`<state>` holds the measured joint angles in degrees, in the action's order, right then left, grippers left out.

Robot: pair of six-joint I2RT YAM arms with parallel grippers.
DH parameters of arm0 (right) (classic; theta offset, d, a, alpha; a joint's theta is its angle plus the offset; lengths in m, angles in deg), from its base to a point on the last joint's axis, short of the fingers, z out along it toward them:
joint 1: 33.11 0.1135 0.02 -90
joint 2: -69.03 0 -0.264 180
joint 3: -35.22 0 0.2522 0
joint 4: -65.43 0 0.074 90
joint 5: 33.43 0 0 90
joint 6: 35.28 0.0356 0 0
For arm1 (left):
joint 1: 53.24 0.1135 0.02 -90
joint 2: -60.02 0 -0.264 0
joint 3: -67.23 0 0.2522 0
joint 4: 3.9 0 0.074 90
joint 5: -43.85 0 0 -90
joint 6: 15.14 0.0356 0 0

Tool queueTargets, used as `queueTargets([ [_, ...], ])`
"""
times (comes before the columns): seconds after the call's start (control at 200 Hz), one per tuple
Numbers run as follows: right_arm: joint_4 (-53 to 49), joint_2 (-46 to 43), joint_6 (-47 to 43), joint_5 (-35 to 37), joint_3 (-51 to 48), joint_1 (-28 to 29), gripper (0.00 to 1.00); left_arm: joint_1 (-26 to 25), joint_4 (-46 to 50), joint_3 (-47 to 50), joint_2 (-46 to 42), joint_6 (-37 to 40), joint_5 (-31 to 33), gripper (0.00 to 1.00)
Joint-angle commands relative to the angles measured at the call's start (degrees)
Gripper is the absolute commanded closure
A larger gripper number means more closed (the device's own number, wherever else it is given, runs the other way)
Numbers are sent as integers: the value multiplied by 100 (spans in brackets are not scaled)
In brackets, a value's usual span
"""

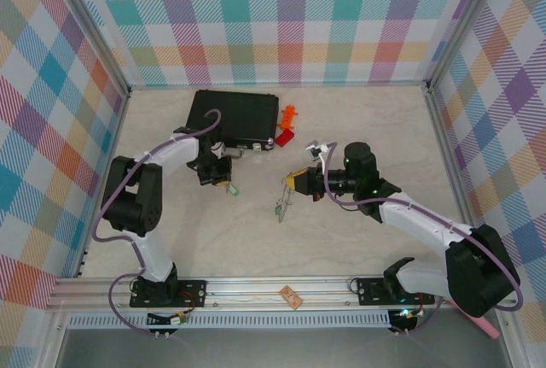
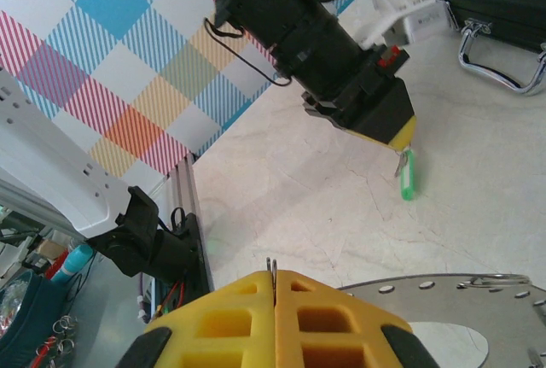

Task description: Put the keys on the keyring

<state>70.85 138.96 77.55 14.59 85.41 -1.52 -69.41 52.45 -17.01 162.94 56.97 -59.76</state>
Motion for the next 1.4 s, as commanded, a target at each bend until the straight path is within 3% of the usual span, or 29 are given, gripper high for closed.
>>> queueTargets([
  [0.0, 64, 29, -171, -9, 184, 40, 100, -295, -144, 8, -546, 229, 377, 100],
  [0.205, -79, -115, -301, 200, 183, 43, 100, -923, -705, 213, -1385, 508, 1168, 100],
  [0.435, -319, -333, -500, 519, 233, 40, 100, -1618, -2449, 1035, -2376, 778, 1672, 100],
  [0.64, -501, -628, -578, 880, 301, 38, 100, -1811, -4609, 2156, -3082, 1050, 1219, 100],
  [0.86, -726, -1191, -704, 1496, 239, 44, 100, -1811, -6347, 3045, -3269, 1039, 222, 100],
  [1.155, -1747, -1140, -659, 1939, 723, 42, 100, -1811, -7116, 3330, -3182, 815, -237, 100],
  [1.395, -1797, -1316, -730, 1885, 598, 46, 98, -1811, -7475, 3418, -3227, 935, -1169, 100],
])
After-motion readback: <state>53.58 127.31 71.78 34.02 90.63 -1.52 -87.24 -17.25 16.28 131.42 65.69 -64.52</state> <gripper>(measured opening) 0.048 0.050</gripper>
